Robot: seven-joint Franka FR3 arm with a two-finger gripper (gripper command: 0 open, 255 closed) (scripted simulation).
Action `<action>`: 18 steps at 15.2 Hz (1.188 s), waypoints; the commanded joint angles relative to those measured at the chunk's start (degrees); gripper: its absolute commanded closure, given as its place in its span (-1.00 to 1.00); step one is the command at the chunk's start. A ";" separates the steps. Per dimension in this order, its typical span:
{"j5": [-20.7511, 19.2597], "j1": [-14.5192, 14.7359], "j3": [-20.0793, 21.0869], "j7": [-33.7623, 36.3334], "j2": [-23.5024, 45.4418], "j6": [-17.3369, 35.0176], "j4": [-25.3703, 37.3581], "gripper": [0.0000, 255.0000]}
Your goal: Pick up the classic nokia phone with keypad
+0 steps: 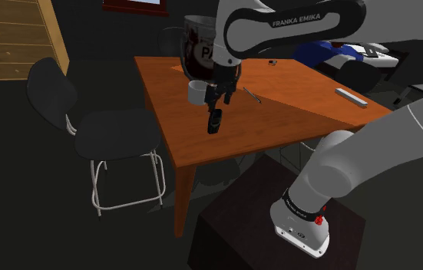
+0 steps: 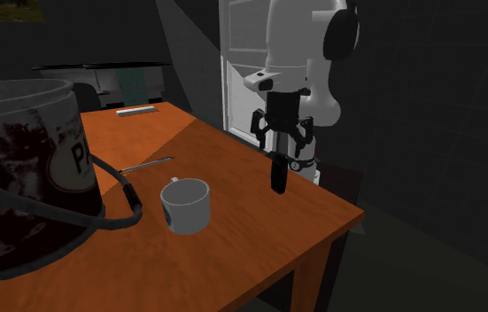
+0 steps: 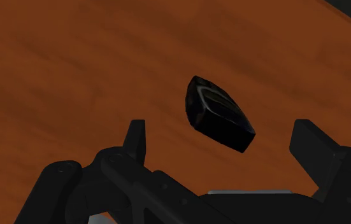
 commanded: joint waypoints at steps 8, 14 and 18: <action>0.37 0.21 0.54 0.68 2.57 6.33 -3.78 -1.00; 0.36 0.21 0.53 0.66 2.52 6.15 -3.65 1.00; 0.37 0.21 0.55 0.67 2.57 6.33 -3.78 1.00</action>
